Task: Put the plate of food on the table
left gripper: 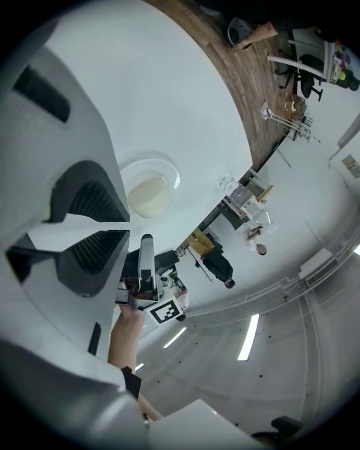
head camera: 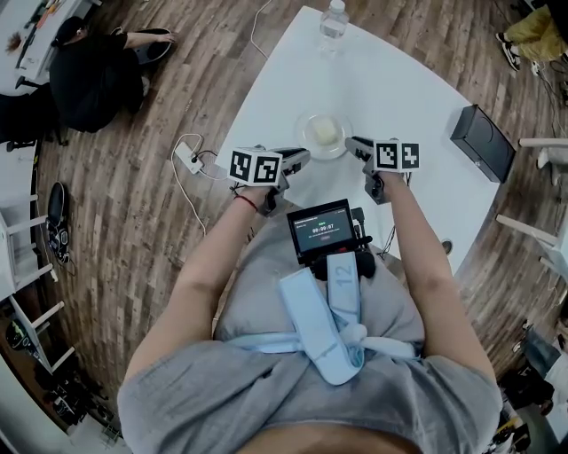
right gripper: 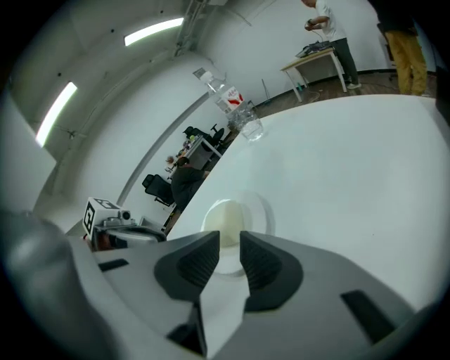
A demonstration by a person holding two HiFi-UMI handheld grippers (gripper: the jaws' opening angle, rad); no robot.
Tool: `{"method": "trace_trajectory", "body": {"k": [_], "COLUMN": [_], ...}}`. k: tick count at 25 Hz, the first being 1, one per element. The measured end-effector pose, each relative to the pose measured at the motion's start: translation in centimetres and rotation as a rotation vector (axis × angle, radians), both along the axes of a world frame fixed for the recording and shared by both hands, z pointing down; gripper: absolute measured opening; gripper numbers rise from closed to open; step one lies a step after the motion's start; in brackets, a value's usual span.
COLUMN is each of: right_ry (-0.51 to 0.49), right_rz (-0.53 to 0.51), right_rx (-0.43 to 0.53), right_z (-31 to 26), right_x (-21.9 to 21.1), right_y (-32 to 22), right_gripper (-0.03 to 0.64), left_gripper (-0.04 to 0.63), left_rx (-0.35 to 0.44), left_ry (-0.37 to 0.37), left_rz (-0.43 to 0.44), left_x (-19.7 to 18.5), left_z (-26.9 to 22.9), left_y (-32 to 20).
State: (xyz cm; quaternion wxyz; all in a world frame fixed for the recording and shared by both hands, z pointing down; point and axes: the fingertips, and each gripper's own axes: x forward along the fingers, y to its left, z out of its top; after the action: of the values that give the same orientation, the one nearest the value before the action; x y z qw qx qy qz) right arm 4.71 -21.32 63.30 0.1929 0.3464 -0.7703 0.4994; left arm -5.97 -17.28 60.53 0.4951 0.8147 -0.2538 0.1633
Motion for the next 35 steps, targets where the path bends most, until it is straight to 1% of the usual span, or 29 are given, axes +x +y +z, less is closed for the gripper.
{"method": "trace_trajectory", "body": {"k": [5, 7, 10, 12, 16, 18, 21, 25, 30, 32, 35], "right_ry": [0.004, -0.003, -0.007, -0.022, -0.036, -0.064, -0.108, -0.111, -0.142, -0.153, -0.146], "right_rz": [-0.043, -0.046, -0.05, -0.055, -0.049, -0.037, -0.012, -0.023, -0.002, 0.015, 0.025], "right_rx": [0.074, 0.097, 0.137, 0.162, 0.182, 0.192, 0.222, 0.274, 0.351, 0.371, 0.386], "right_z": [-2.0, -2.6, -4.0, -4.7, -5.6, -6.2, -7.4, -8.6, -9.8, -9.8, -9.7], "right_x": [-1.0, -1.2, -1.4, -1.6, -1.5, -1.4, -1.2, -1.2, -1.1, -0.9, -1.0], "right_y": [1.6, 2.2, 2.8, 3.1, 4.2, 4.8, 5.6, 6.8, 8.2, 9.0, 10.2], "right_gripper": [0.084, 0.084, 0.084, 0.084, 0.083, 0.072, 0.058, 0.049, 0.044, 0.044, 0.041], "left_gripper": [0.04, 0.04, 0.04, 0.04, 0.04, 0.04, 0.039, 0.04, 0.038, 0.038, 0.038], "left_rx": [0.028, 0.04, 0.053, 0.059, 0.072, 0.086, 0.125, 0.197, 0.346, 0.391, 0.408], "left_ry": [0.004, 0.01, -0.005, -0.001, 0.019, 0.023, 0.029, 0.036, 0.036, 0.031, 0.037], "left_rz": [0.015, 0.023, 0.034, 0.038, 0.045, 0.047, 0.055, 0.058, 0.064, 0.08, 0.099], "left_x": [0.0, 0.1, -0.1, -0.1, -0.1, -0.2, -0.4, -0.8, -1.2, -1.3, -1.5], "left_z": [-0.7, -1.0, -1.1, -1.5, -2.3, -2.7, -3.4, -4.6, -5.9, -6.0, -6.1], "left_y": [0.2, 0.4, 0.7, 0.8, 1.4, 1.8, 2.6, 3.3, 3.5, 4.0, 4.8]}}
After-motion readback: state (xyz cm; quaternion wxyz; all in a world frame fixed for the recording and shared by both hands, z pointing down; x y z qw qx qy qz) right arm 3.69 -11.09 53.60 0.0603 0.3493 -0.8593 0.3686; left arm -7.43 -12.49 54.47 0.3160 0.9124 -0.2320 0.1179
